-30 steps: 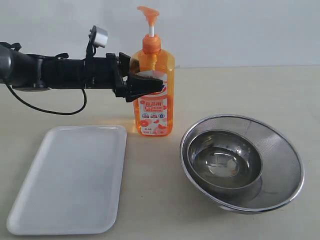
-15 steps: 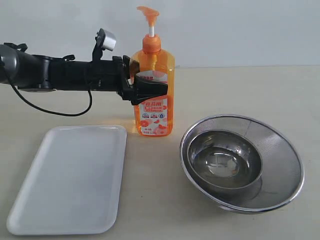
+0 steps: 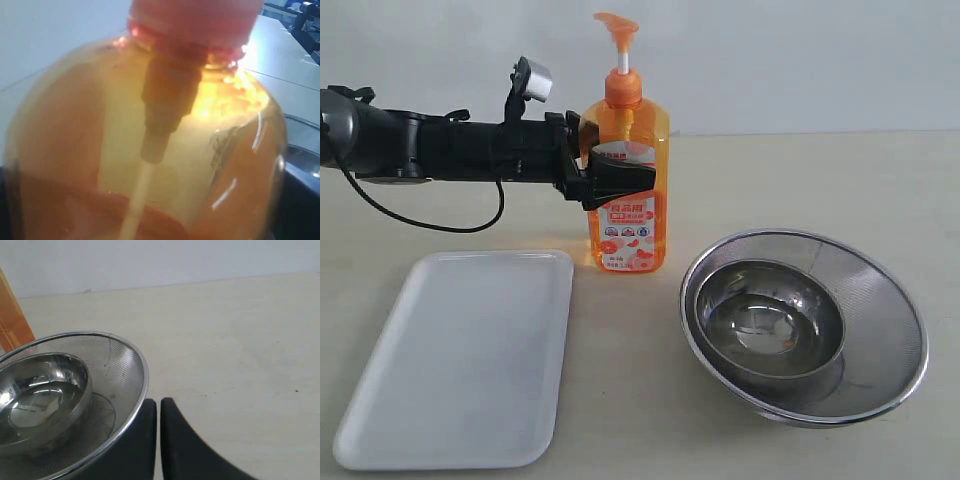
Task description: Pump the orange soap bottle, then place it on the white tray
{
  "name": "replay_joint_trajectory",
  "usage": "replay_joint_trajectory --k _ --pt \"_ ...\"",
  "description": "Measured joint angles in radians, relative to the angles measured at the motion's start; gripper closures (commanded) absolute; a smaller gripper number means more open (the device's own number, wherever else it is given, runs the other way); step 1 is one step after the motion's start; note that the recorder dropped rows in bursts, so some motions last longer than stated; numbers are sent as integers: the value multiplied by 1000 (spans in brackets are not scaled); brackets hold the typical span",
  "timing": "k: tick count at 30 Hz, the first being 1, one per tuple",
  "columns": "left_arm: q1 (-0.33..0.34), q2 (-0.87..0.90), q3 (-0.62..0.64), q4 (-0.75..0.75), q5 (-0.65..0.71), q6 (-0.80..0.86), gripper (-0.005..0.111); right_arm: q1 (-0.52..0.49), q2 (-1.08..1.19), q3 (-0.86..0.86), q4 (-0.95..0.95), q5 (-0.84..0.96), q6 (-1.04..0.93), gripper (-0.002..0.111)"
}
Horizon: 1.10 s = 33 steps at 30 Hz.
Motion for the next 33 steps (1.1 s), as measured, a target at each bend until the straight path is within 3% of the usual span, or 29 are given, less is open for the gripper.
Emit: replay_joint_trajectory --k 9,16,33 --pt "-2 0 0 0 -17 0 70 0 0 0 0 0 0 108" --pt "-2 0 0 0 -20 0 102 0 0 0 0 0 0 108" --pt "-6 0 -2 -7 -53 0 102 0 0 0 0 0 0 108"
